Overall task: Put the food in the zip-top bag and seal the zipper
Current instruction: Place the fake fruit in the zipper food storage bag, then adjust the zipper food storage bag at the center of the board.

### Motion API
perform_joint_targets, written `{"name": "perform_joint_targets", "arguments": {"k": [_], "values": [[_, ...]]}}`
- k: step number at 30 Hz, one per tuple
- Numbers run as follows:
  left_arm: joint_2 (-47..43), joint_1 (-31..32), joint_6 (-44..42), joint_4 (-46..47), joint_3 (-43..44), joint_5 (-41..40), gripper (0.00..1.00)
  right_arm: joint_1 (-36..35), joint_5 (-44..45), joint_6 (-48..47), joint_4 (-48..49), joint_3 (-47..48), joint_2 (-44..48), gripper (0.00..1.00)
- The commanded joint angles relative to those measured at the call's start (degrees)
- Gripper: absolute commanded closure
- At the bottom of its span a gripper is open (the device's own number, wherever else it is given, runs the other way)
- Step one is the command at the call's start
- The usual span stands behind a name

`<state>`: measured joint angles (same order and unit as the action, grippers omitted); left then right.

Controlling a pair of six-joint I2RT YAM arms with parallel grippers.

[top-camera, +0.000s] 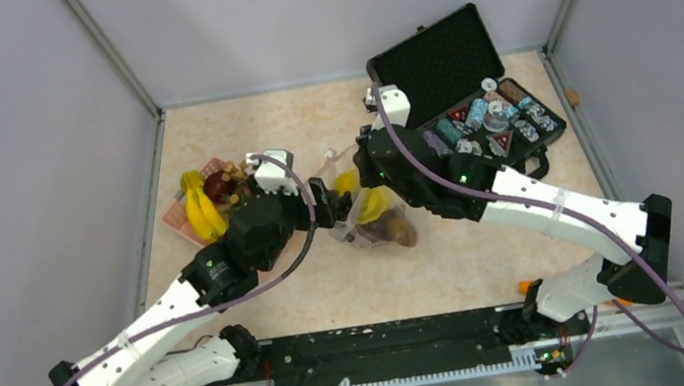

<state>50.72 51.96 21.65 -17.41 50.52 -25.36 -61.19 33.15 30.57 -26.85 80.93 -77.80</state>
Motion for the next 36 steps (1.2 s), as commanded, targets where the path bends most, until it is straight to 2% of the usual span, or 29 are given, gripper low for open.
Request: {"name": "perform_joint_targets", "arguments": {"k": [1,4,6,9,11,15,17,19,21,22,25,28,30,32,33,34,36], "values": [[-2.7,0.1,-1.4,0.4,1.3,-3.3,0.04,-0.4,0.0,-0.7,2.9,1.5,-0.6,1.0],[-3.4,-0.9,-2.7,-1.9,0.5,-5.5,0.01,-0.3,-1.4,-0.7,3.5,1.4,-1.0,1.0],[-3.7,-4.0,-2.3,-2.2,-0.6,0.9,0.01,-0.4,-2.2,-0.7,4.1,1.3,-1.2,1.0],[-3.1,-7.9,-0.7,-2.1,-2.2,9.0,0.16,-0.3,-2.9,-0.7,4.8,1.2,-1.4,1.0],[-2.7,-9.8,-0.4,-2.2,-2.7,14.0,0.18,-0.4,-3.2,-0.9,4.8,1.3,-1.5,1.0],[-3.5,-11.5,-0.4,-0.9,-4.2,17.2,0.31,-0.4,-3.5,-1.4,4.5,1.8,-1.6,1.0],[-2.6,-13.0,-0.9,-1.4,-4.0,20.3,0.34,-0.4,-4.1,-1.5,4.8,1.7,-1.5,1.0],[-1.2,-13.7,-1.2,-2.1,-3.5,22.7,0.49,-0.4,-5.1,-1.6,5.5,1.4,-1.3,1.0],[-0.1,-13.7,-0.6,-2.1,-3.3,22.2,0.71,-0.4,-6.0,-1.6,5.8,1.2,-1.4,1.0],[-0.1,-13.7,0.1,-1.6,-3.4,21.5,0.77,-0.3,-6.4,-1.7,5.7,1.1,-1.5,1.0],[0.2,-13.7,1.7,0.2,-3.6,18.3,0.83,-0.4,-7.3,-1.7,4.2,1.1,-1.7,1.0],[0.8,-13.7,3.5,-0.2,-2.5,13.1,1.0,-0.4,-7.5,-0.7,2.4,-0.1,-1.6,1.0],[0.8,-13.7,5.3,-0.9,-1.5,9.9,1.0,-0.3,-8.6,-0.4,1.4,-0.9,-1.4,0.99],[0.5,-13.7,6.9,-0.5,-1.2,8.1,1.0,-0.4,-11.0,-2.0,0.2,-0.9,-1.6,0.94],[0.2,-13.7,7.4,0.2,-1.1,8.2,1.0,-0.3,-11.1,-2.1,-1.0,-0.3,-1.9,0.89],[-0.2,-13.7,7.8,1.1,-1.3,8.6,1.0,-0.3,-11.0,-2.1,-2.2,0.1,-2.3,0.79],[-0.7,-13.7,8.5,2.5,-1.4,9.6,1.0,-0.3,-10.6,-2.0,-4.1,1.0,-3.1,0.72]]}}
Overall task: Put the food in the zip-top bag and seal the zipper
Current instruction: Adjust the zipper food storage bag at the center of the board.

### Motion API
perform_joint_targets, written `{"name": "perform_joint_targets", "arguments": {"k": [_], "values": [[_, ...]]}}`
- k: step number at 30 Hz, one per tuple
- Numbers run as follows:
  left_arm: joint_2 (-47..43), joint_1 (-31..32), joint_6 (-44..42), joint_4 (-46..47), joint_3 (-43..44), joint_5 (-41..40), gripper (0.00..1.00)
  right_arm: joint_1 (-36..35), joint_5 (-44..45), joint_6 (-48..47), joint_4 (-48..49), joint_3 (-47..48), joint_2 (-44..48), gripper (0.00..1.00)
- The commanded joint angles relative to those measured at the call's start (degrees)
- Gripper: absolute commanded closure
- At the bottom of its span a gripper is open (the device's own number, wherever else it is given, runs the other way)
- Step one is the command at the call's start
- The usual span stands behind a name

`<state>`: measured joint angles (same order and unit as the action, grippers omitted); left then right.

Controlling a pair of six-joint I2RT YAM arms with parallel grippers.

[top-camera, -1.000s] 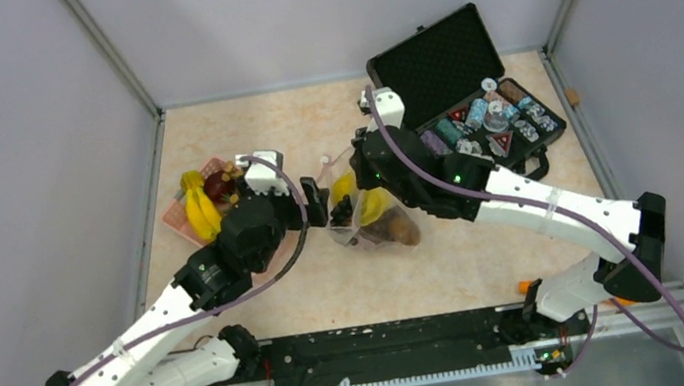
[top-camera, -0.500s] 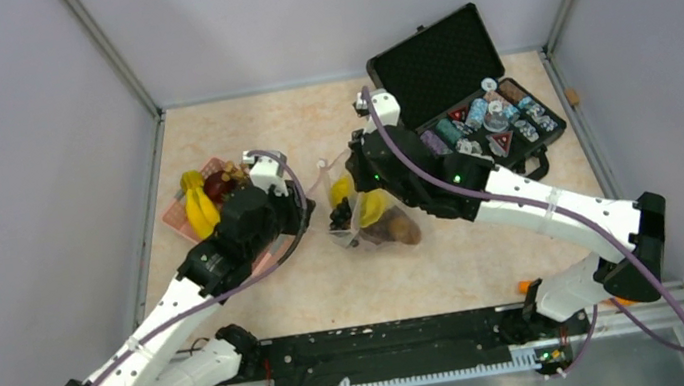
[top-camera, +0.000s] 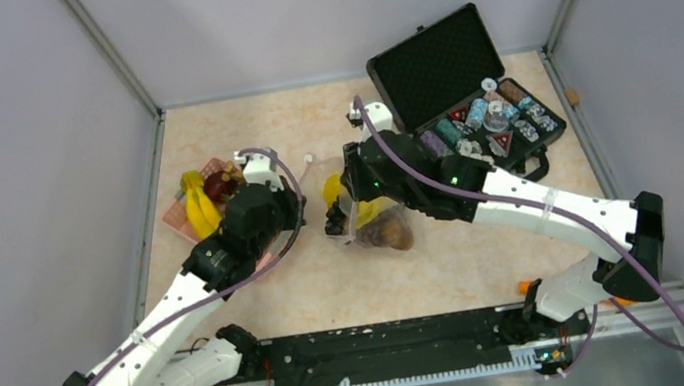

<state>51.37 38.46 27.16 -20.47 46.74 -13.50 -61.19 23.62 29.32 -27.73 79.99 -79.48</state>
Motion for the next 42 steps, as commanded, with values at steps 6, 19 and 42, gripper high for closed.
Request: {"name": "perform_joint_targets", "arguments": {"k": [6,19,42], "values": [[-1.1,-0.2,3.0,7.2,2.3,2.4,1.0,-0.4,-0.3,-0.2,-3.6,2.5,-2.5,0.53],[-1.7,-0.2,4.0,3.8,2.6,-4.0,1.0,-1.0,7.3,1.5,-6.7,6.2,-5.6,1.0],[14.6,-4.5,0.8,10.9,19.8,8.2,1.0,-4.0,26.0,2.3,-13.2,9.0,7.5,1.0]]}}
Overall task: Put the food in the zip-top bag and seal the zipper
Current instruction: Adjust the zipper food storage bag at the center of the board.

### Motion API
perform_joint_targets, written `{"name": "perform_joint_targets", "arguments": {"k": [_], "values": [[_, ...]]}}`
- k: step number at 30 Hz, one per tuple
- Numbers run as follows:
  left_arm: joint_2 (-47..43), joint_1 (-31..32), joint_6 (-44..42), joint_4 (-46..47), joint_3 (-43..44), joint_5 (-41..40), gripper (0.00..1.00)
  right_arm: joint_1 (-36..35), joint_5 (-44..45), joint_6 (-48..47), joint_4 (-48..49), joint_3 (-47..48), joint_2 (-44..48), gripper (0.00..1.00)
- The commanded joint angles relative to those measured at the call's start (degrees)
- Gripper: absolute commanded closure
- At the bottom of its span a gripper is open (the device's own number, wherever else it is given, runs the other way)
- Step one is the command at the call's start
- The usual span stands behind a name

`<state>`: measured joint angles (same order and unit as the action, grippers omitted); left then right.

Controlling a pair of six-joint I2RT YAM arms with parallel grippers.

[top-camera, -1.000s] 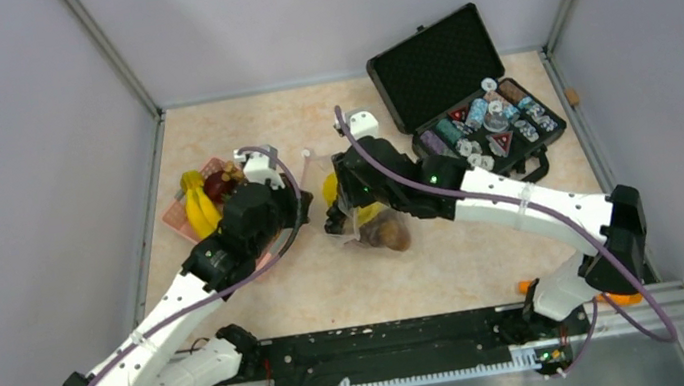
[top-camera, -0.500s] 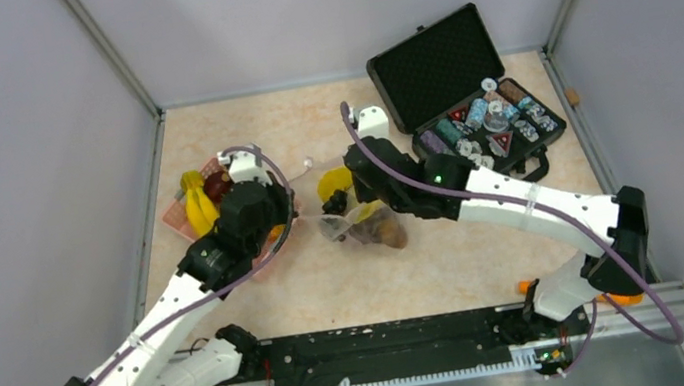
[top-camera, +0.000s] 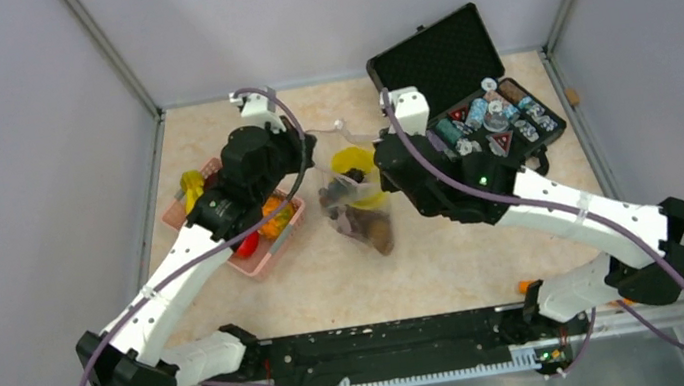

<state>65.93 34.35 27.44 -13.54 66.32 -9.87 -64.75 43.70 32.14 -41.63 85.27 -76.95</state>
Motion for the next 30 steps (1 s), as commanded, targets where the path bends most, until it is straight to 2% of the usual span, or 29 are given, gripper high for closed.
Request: {"name": "perform_joint_targets", "arguments": {"k": [1,6,7,8,9,10,11,12,13,15,16,18,22,30], "values": [[-0.8,-0.4,0.8,4.4,-1.2,4.2,1.0,-0.4,6.0,-0.7,0.7,3.6,5.2,1.0],[-4.5,-0.7,1.5,5.3,-6.2,1.3,0.98,-0.4,3.8,-2.7,7.0,-1.1,4.8,1.0],[-4.6,-0.9,1.4,4.6,-6.8,0.7,0.92,-0.4,3.4,-2.8,8.7,-2.7,4.2,1.0],[-4.5,-1.1,1.2,4.2,-7.6,0.2,0.79,-0.4,2.8,-2.5,9.4,-3.7,3.1,1.0],[-4.4,-1.6,1.1,4.1,-8.5,-0.2,0.75,-0.4,2.6,-1.4,8.5,-3.7,1.6,1.0],[-4.1,-2.1,1.1,3.7,-9.4,0.0,0.78,-0.4,2.5,-0.2,7.9,-3.5,0.2,1.0],[-3.8,-2.6,1.4,3.4,-10.3,0.2,0.76,-0.4,2.0,0.0,7.9,-3.3,-1.7,1.0],[-3.5,-3.5,1.8,3.0,-11.0,0.8,0.63,-0.3,1.6,-0.1,7.5,-2.7,-3.1,1.0],[-3.2,-4.2,2.4,2.5,-11.5,1.2,0.55,-0.3,1.7,0.1,6.8,-1.9,-4.3,1.0],[-4.0,-5.1,3.2,1.4,-12.4,1.1,0.56,-0.1,1.0,0.2,5.9,-0.6,-5.9,1.0],[-5.0,-5.2,3.4,0.9,-12.4,0.9,0.5,-0.1,0.6,0.2,6.1,-0.4,-6.4,1.0],[-7.6,-5.3,3.0,-1.7,-11.5,1.3,0.26,0.0,-0.5,-0.1,7.1,-0.7,-6.5,1.0],[-13.4,-5.4,1.3,-4.6,-10.6,1.2,0.04,0.9,-3.4,-0.5,9.5,-1.6,-6.4,1.0],[-22.6,-8.2,-0.9,-9.3,-12.5,-8.0,0.01,2.1,-6.1,-1.1,10.2,-1.9,-7.0,1.0]]}}
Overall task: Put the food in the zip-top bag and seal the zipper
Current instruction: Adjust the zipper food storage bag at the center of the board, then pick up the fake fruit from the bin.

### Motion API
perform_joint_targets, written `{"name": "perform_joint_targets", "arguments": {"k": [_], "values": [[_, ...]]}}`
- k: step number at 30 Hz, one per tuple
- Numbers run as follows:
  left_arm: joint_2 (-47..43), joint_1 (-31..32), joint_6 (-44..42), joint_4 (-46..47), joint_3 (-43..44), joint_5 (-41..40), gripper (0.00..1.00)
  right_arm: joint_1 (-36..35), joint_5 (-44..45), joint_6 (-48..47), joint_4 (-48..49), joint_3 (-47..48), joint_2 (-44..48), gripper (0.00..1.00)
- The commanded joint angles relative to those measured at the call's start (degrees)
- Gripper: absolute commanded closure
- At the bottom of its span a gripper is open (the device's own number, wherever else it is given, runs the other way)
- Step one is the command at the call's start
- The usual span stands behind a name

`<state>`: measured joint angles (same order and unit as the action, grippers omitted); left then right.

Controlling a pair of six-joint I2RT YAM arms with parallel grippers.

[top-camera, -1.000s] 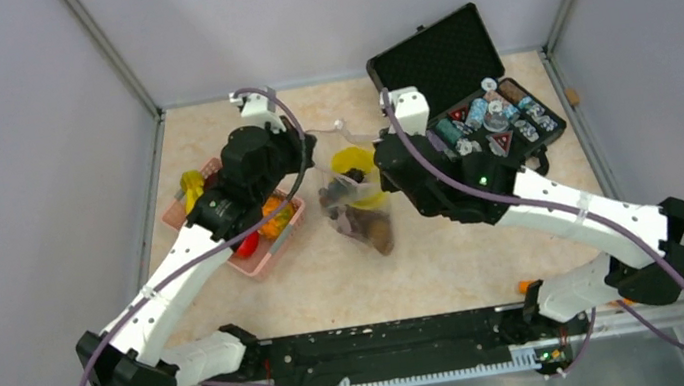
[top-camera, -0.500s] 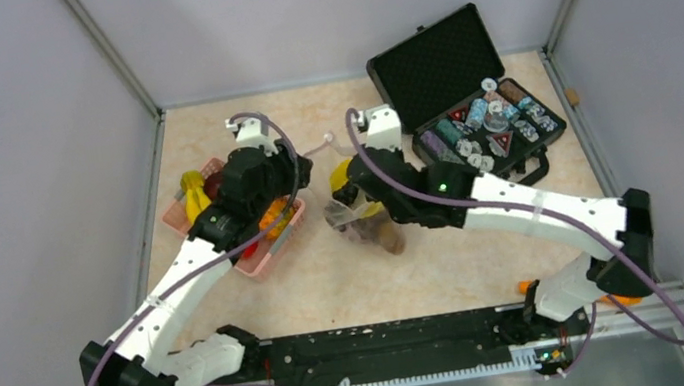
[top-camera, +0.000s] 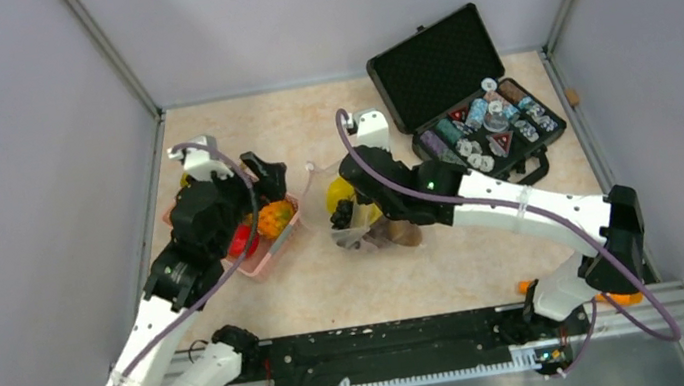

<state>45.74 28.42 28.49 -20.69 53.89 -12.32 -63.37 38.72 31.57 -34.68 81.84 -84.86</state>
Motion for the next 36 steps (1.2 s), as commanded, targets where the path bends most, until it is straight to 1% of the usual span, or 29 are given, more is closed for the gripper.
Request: {"name": "perform_joint_targets", "arguments": {"k": [1,4,6,8,10,14,18,20,21,22,25,26,28,30,32,33,35,36], "values": [[-2.2,-3.1,-1.9,-3.4,0.4,-6.3,0.01,0.9,-1.4,-0.6,3.3,1.6,0.9,1.0],[-0.7,-6.5,-0.8,-6.5,1.1,-8.8,0.01,1.1,-2.1,-0.8,3.9,1.3,1.3,1.0],[-0.1,-9.6,2.2,-5.2,-1.3,-9.3,0.01,1.2,-2.3,-1.2,4.5,0.7,1.7,1.0],[0.8,-13.9,5.3,-2.9,-4.2,-6.5,0.01,1.4,-2.9,-1.6,5.2,0.1,2.2,1.0],[2.9,-18.8,7.3,-3.5,-4.6,-3.0,0.01,1.7,-3.7,-1.9,5.1,0.1,2.3,1.0],[7.1,-30.5,9.4,-5.0,-4.6,1.3,0.01,2.0,-4.2,-2.3,4.9,-0.6,3.2,1.0],[10.7,-38.9,8.0,-0.8,-4.3,3.5,0.01,2.3,-5.1,-2.4,6.0,-2.0,4.8,1.0],[14.1,-42.5,6.6,0.0,-1.4,9.3,0.01,2.4,-5.5,-2.4,6.3,-2.5,5.5,1.0],[16.0,-43.4,4.9,1.4,0.0,12.7,0.01,2.3,-5.4,-2.5,6.4,-2.7,5.8,1.0],[18.2,-43.7,2.7,2.0,1.3,13.7,0.01,2.4,-5.5,-2.6,6.6,-3.0,6.2,1.0],[23.8,-44.1,-2.0,-1.6,5.8,12.8,0.01,2.6,-5.6,-3.0,7.3,-3.8,7.0,1.0],[24.9,-44.3,-4.0,-1.2,5.8,11.2,0.01,2.7,-5.7,-3.1,7.4,-3.9,7.2,1.0],[26.6,-45.5,-7.3,-0.7,5.1,10.7,0.01,2.7,-6.1,-3.5,7.7,-4.2,7.8,1.0],[28.5,-47.8,-8.6,2.4,3.0,11.6,0.01,2.7,-6.6,-4.3,8.5,-4.7,8.5,1.0],[30.2,-50.0,-7.2,2.8,2.7,12.0,0.01,3.0,-7.4,-5.0,9.3,-5.0,8.9,1.0],[31.0,-51.0,-6.7,3.9,2.2,14.8,0.01,3.1,-7.8,-5.2,9.5,-5.0,9.1,1.0],[32.4,-51.9,-7.2,8.4,0.5,17.6,0.01,3.4,-8.3,-5.8,9.8,-5.0,9.1,1.0],[33.5,-52.1,-7.9,7.7,1.3,18.8,0.01,3.6,-8.5,-6.0,9.9,-5.0,9.1,1.0]]}}
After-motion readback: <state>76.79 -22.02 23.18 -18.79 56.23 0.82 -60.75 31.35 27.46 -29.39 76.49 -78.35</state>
